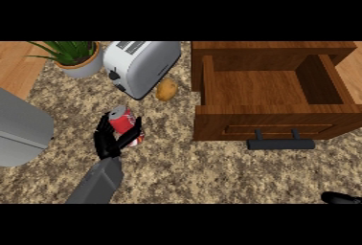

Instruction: Pick up the can, place it into the drawer and close the drawer

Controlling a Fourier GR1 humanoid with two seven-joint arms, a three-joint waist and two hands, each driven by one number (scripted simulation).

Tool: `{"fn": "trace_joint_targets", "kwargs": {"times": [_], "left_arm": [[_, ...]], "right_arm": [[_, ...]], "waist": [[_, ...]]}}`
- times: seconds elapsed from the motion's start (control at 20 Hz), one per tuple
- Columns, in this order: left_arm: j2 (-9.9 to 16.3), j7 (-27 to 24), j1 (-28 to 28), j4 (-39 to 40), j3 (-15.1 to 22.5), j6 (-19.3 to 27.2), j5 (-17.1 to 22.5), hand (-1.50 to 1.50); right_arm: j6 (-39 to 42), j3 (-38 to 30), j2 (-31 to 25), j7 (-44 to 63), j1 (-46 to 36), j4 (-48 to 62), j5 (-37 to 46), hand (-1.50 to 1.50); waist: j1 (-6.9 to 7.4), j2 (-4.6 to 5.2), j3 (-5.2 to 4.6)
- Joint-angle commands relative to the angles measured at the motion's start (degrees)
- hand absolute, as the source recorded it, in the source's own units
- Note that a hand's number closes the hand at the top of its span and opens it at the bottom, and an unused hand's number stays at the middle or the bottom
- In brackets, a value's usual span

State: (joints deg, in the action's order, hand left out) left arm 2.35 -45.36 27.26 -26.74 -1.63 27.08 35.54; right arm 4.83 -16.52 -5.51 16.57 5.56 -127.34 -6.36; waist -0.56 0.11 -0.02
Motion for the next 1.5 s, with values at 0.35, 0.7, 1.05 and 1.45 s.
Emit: {"fn": "trace_joint_targets", "kwargs": {"times": [0.35, 0.7, 1.05, 1.45], "left_arm": [[6.0, 7.8, 6.3, 3.4, 8.8, -23.6, -7.4, 1.5], [3.1, 11.1, 11.4, 0.6, 8.7, -22.9, -9.5, 1.5], [3.7, 23.9, 12.1, -16.0, 12.7, -16.5, -13.0, 1.5], [4.1, 40.2, 17.8, -29.4, 13.1, -13.2, -13.8, 1.5]], "right_arm": [[0.0, -0.6, -1.2, 2.9, -1.5, -1.2, -1.2, -1.5], [-1.3, 3.5, 3.1, -1.6, 2.7, -3.5, 6.5, -1.5], [-0.3, 0.1, 1.3, -0.3, 2.0, -2.9, 3.1, -1.5], [-1.2, -0.4, 1.2, 0.5, 0.8, -2.4, 3.8, -1.5]], "waist": [[-0.31, 0.05, -0.03], [0.16, -0.12, 0.01], [0.98, -0.47, 0.08], [0.68, -0.32, 0.05]]}}
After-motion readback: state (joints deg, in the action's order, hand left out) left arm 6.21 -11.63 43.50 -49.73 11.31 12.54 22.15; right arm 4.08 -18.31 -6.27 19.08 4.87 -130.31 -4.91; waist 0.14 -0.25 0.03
